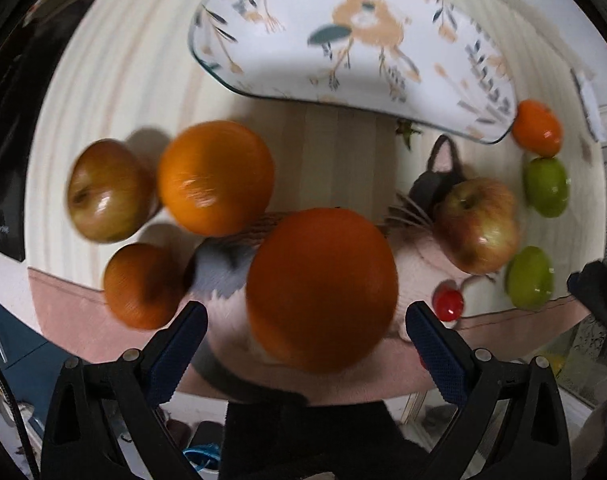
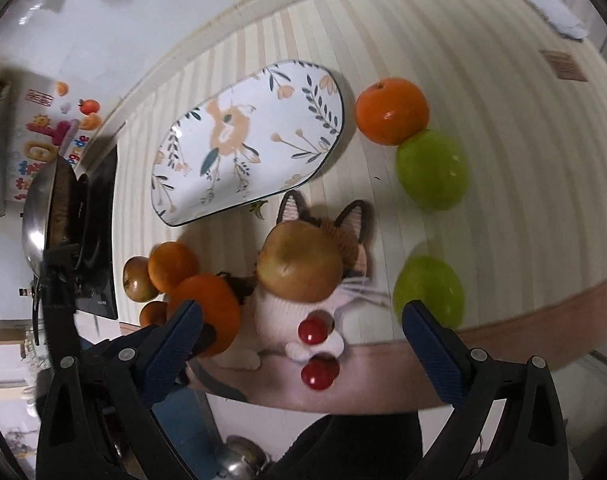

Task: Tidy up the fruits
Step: 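Grasp the large orange with the left tool while the right tool grasps the apple, then carry the orange and apple onto the floral plate and open both tools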

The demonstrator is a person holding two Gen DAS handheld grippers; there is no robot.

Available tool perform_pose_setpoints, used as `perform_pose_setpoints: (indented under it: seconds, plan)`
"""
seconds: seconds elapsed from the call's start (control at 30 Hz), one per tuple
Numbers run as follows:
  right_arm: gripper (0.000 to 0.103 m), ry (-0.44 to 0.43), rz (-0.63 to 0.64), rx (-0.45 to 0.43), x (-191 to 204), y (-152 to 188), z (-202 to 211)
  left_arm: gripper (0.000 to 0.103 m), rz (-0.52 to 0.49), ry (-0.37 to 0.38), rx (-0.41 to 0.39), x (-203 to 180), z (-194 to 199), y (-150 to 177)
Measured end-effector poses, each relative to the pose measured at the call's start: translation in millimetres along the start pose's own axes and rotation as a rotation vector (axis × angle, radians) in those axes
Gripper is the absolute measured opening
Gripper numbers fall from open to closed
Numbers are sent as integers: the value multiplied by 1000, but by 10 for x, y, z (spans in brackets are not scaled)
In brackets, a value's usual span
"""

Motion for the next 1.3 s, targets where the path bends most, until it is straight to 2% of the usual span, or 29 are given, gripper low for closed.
perform_pose_setpoints:
  seconds: [0.13,0.17,0.2,0.23,0.47,0.6,0.67,0.87,0.97,1.3]
  plan:
    - [102,-19,2,62,31,-51,-266,100,-14,-3,35,-59,-190,-61]
    - [102,-19,5,74,39,-66,-328,97,-17,-6,36,-66,-215,-73]
    - [101,-19,10,89,58,-77,-397,85,-21,-11,32,-72,-243,-95]
    - [100,-20,12,102,74,-75,-443,79,-19,-17,29,-67,-254,-106]
    - [92,-21,19,206,161,1,-817,78,-36,-45,-38,-51,-200,-158]
    - [75,3,41,277,218,99,-1081,77,-35,-56,-56,-67,-197,-146]
    - [72,30,84,274,259,105,-1138,77,-31,-62,-65,-128,-218,-63]
    - [72,25,108,245,311,109,-1185,77,-61,-63,-103,-235,-121,0]
    - [71,27,115,225,289,98,-1149,77,-79,-65,-131,-245,-35,2]
    - [71,-2,136,158,241,-99,-873,77,-39,-16,-170,-327,347,-100]
Point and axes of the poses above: each gripper's, at about its wrist camera, not at the fingertips, and z roughly against the way its jaws point, x to its left, y to its underside, the point moved 8 cm from there along -z, roughly the way its jaws point, and after that the axes turned 13 degrees about -x, right-handed, at the moved point
